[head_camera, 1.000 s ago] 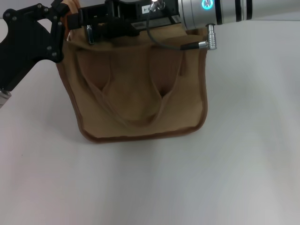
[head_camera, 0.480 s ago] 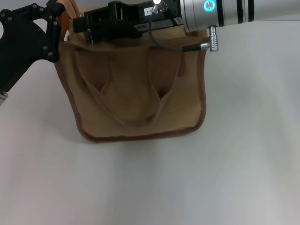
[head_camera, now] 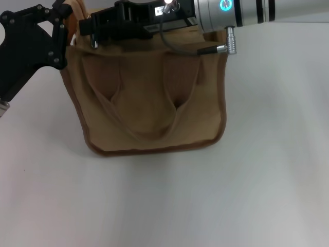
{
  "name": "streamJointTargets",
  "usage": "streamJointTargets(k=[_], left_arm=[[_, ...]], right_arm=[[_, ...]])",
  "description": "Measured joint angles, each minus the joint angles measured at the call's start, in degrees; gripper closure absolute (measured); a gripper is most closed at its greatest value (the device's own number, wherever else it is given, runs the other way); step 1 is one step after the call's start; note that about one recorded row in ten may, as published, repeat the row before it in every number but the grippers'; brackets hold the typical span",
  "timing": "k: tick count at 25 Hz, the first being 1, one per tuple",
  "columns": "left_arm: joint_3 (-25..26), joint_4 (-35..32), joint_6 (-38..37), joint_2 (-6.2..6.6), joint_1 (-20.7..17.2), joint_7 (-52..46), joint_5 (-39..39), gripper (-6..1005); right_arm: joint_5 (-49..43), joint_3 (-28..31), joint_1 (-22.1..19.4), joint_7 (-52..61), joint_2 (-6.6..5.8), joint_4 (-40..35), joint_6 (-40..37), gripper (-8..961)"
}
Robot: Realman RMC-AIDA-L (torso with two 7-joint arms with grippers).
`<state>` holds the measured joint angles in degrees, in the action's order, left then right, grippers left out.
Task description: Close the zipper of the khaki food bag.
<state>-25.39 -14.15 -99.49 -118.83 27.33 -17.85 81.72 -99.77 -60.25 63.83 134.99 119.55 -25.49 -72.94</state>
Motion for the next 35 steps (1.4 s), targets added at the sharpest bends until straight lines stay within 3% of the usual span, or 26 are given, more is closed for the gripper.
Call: streamJointTargets(k=[6,12,15,22,35], left_arm=[[0.0,0.0,-0.2,0.00,0.0,-0.1,0.0,994],[0.0,0.2,-0.3,0.00,0.0,-0.1,0.1,994],[0.0,0.7,-0.4,0.00,0.0,0.2,0.1,994],[1.3,0.8,0.3,0.00,-0.4,0.2,0.1,994],[5.0,2.2,5.2,0.09,-1.5,0.2,0.1,994]], right_arm=[[0.0,-1.0,0.1,0.0,0.09,0.2,1.1,542],[0.1,-1.6,0.1,-0.6,0.15,0.1,1.6,716],[0.1,-1.6,0.1,-1.8,0.16,0.1,1.6,871],[0.3,-1.6,-1.4,-4.6,0.16,-0.8,1.2,925],[1.0,-1.5,-11.1,-6.1,-0.08,-9.1,-0.7,936]])
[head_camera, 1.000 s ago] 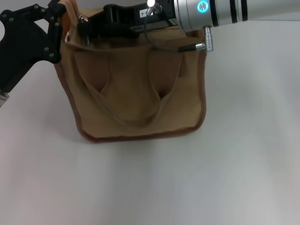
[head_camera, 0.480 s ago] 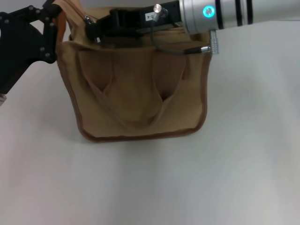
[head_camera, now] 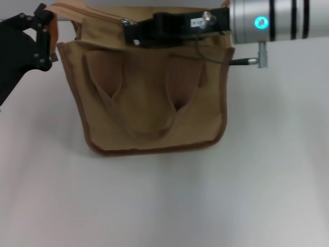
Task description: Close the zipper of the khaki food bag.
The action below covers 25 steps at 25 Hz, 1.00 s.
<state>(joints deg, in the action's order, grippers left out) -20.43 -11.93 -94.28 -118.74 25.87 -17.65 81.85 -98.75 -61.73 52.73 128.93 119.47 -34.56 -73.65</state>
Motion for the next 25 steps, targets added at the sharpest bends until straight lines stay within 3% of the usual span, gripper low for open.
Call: streamJointTargets(k=[11,19,25], left_arm=[[2.2,0.1,2.6,0.09,-0.4,-0.3,-0.1,994],[2.2,0.3,2.7,0.03,-0.7,-0.3,-0.1,994],[2.2,0.7,2.7,-0.02,-0.7,-0.3,-0.1,994]], right_arm=[[-0.4,0.5,-10.2,0.0,-0.89,-7.2,-3.2,922],[-0.4,1.5,-13.6,-0.8,-2.32,-7.7,-4.1,912],[-0.3,4.9,-14.7,-3.0,-2.52,-7.6,-6.9,905]])
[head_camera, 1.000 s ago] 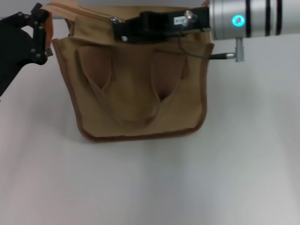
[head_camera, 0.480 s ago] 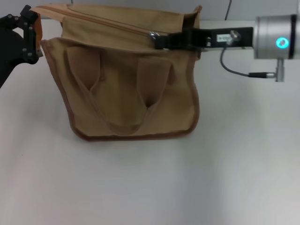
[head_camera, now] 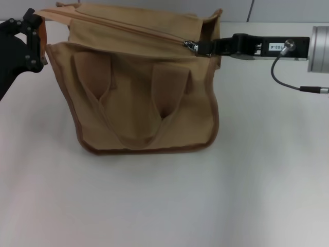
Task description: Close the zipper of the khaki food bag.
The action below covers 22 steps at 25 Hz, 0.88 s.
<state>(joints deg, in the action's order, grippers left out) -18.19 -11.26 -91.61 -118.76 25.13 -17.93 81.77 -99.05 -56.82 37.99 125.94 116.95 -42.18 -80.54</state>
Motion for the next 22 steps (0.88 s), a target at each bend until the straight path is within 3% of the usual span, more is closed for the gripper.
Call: streamJointTargets(k=[12,16,18,22], left_arm=[[-0.4,0.9,0.0,-0.06,0.3,0.0,-0.2,994],[-0.1,1.5,0.1,-0.07,0.4,0.4,-0.1,994],[0.0,1.6,0.7,-0.07,0.5,0.5,-0.1,994],[0.0,1.6,1.4,-0.07,0.7,0.5,-0.2,994]], right_arm=[[0.3,9.9,-1.9,-13.7,0.37,1.9,-9.0,890],[1.6,11.7,-4.5,-24.1,0.38,2.0,-14.8,724],[3.3,12.7,-7.5,-34.7,0.55,2.2,-21.9,648],[3.5,12.4,-10.1,-43.3,0.56,2.9,-26.4,511]])
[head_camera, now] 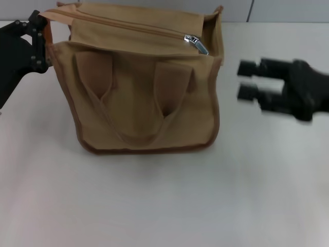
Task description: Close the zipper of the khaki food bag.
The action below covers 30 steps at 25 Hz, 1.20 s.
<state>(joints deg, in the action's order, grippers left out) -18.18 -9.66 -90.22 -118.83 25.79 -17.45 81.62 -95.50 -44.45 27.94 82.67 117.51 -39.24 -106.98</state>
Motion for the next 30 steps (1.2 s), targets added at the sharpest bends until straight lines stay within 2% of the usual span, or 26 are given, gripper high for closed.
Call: streamJointTargets(k=[4,7,9,14,16,18,20,21,22,24,26,27,29,30], left_arm=[[0.0,0.0,0.3,0.13,0.0,0.0,0.0,994],[-0.1,-0.2,0.2,0.15,-0.2,-0.2,0.0,994],[-0.4,-0.5,-0.7,0.20,-0.5,-0.4,0.2,994],[-0.5,-1.4,-2.8,0.41,-1.3,-1.7,0.7,994],[-0.6,-4.5,-4.3,0.51,-2.5,-8.2,0.8,994],[-0.9,-5.7,-4.6,0.53,-2.9,-10.1,1.0,994],[-2.4,-9.7,-5.2,0.58,-4.2,-15.1,1.7,933],[-5.4,-15.5,-5.6,0.90,-5.9,-23.9,2.7,902],[-5.4,-15.5,-5.6,0.90,-5.9,-23.9,2.7,872],[-8.0,-19.5,-5.8,1.45,-7.2,-31.6,3.1,804],[-11.3,-22.4,-7.3,2.69,-8.5,-40.2,3.3,730],[-11.3,-22.4,-7.3,2.69,-8.5,-40.2,3.3,692],[-17.1,-23.4,-13.1,4.98,-9.1,-48.6,5.9,618],[-17.9,-23.4,-14.1,5.20,-9.0,-49.6,6.7,574]], right_arm=[[-3.5,-1.7,-2.4,-14.8,0.05,4.5,-2.2,384],[-6.3,-1.8,-2.6,-18.6,0.30,5.8,-1.9,298],[-10.1,-1.9,-2.6,-21.4,1.15,6.6,-0.4,240],[-12.9,-1.9,-2.5,-22.1,1.53,7.5,1.7,170],[-13.0,-1.8,-2.3,-22.7,1.55,8.2,2.1,170],[-13.0,-1.8,-2.3,-22.7,1.55,8.2,2.2,171],[-13.0,-1.9,-2.2,-22.8,1.56,8.4,2.9,171],[-13.0,-1.9,-2.1,-22.8,1.57,8.6,3.1,171],[-13.0,-1.9,-2.1,-22.8,1.57,8.6,3.1,171],[-13.0,-1.9,-1.9,-22.8,1.58,8.9,3.4,172],[-13.0,-2.0,-1.4,-22.9,1.58,9.5,4.0,172],[-13.0,-2.0,-1.4,-22.9,1.58,9.5,4.0,172],[-13.1,-2.5,-1.2,-23.0,1.59,9.9,4.7,173],[-13.1,-2.5,-1.2,-23.0,1.59,9.9,4.7,173]])
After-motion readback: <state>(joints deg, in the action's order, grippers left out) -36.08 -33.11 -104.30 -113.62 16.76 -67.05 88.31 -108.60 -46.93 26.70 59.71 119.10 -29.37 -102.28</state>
